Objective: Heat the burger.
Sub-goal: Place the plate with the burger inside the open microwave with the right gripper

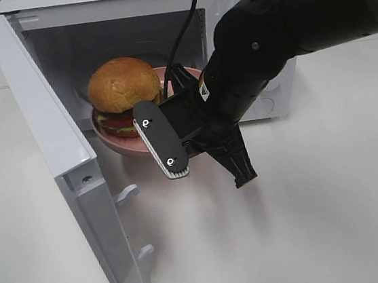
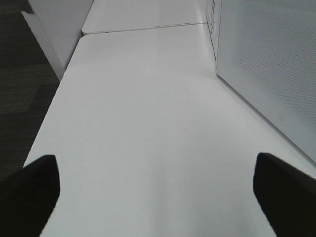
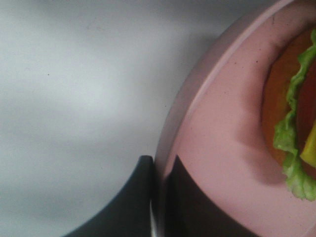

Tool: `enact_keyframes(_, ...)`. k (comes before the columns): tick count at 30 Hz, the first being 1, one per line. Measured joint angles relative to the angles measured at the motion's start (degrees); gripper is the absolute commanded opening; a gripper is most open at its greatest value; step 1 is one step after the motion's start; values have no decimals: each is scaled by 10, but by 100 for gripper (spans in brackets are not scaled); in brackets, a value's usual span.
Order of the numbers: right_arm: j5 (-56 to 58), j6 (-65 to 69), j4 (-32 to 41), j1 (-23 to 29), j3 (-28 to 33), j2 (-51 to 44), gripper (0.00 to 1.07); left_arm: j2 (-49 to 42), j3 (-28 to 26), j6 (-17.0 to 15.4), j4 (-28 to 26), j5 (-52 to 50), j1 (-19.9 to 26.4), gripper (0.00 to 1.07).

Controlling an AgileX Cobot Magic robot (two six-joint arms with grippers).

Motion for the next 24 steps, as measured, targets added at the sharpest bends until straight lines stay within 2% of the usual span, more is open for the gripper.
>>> enact_keyframes(20,47,-9,2,0,-98,54,0,0,0,0,0,0,0,100)
enact_keyframes(24,63,-10,2,0,-133,73,0,0,0,0,0,0,0,100)
